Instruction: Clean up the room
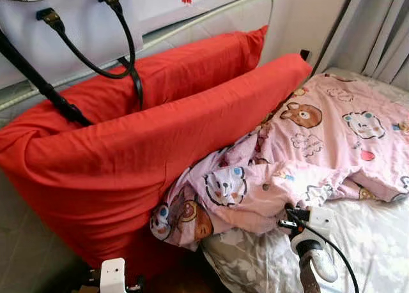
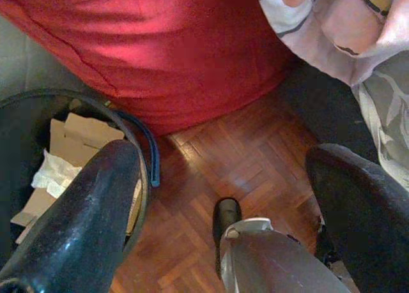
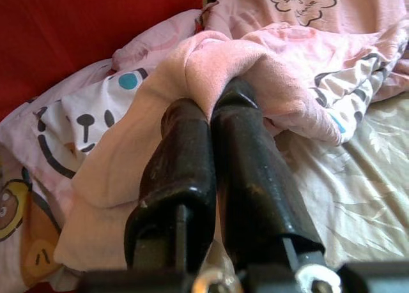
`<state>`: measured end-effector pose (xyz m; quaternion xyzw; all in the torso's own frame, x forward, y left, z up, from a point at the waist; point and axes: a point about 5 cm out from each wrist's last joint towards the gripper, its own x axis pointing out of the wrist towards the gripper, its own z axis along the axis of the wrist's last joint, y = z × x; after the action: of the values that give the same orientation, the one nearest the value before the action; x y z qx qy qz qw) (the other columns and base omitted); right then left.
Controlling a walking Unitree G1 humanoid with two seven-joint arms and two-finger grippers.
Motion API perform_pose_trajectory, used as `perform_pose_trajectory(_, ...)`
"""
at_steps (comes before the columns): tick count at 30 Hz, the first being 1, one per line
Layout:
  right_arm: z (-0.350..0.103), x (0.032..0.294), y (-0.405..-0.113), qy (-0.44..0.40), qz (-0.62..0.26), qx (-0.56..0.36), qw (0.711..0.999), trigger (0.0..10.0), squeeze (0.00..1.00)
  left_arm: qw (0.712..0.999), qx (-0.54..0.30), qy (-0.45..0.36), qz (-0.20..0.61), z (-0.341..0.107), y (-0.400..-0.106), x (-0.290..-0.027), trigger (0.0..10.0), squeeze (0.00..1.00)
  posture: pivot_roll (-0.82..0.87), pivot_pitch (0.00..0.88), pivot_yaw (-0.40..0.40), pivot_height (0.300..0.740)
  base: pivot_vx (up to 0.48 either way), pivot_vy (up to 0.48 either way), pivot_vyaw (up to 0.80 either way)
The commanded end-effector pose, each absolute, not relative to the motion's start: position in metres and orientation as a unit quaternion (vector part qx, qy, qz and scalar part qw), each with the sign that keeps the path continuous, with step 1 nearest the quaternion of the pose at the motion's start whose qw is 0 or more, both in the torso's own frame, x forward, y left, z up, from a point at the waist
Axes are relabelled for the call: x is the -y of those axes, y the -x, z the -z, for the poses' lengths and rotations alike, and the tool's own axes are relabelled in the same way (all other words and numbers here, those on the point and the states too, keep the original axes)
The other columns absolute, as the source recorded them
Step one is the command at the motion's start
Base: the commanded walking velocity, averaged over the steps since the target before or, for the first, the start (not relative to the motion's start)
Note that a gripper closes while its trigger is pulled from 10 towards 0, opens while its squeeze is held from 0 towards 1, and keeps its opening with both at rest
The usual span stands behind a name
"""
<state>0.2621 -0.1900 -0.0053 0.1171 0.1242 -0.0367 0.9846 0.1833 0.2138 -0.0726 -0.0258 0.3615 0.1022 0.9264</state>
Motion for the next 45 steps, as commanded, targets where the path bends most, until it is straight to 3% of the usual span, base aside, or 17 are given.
perform_pose_trajectory(1,0.0048,0.1901,-0.2602,-0.112,0.041,-0.118,0.986,10.0,0.0,0.921,-0.375,0.029,-0.104,0.0776,-0.1739,-0.2138,10.0,0.0,-0.01,0.052,-0.042,0.74,0.0,0.0,0.0)
perform_pose_trajectory(19,0.0005,0.1955,-0.2622,-0.097,0.05,-0.106,0.988,10.0,0.0,0.921,-0.377,0.027,-0.089,0.078,-0.174,-0.2118,10.0,0.0,-0.03,0.0,-0.028,0.74,-0.327,0.0,0.0)
perform_pose_trajectory(45,-0.0023,0.1943,-0.2643,-0.084,0.045,-0.102,0.99,10.0,0.0,0.922,-0.377,0.025,-0.09,0.0782,-0.1742,-0.2101,10.0,0.0,-0.03,0.032,-0.038,0.74,-0.304,0.0,0.0)
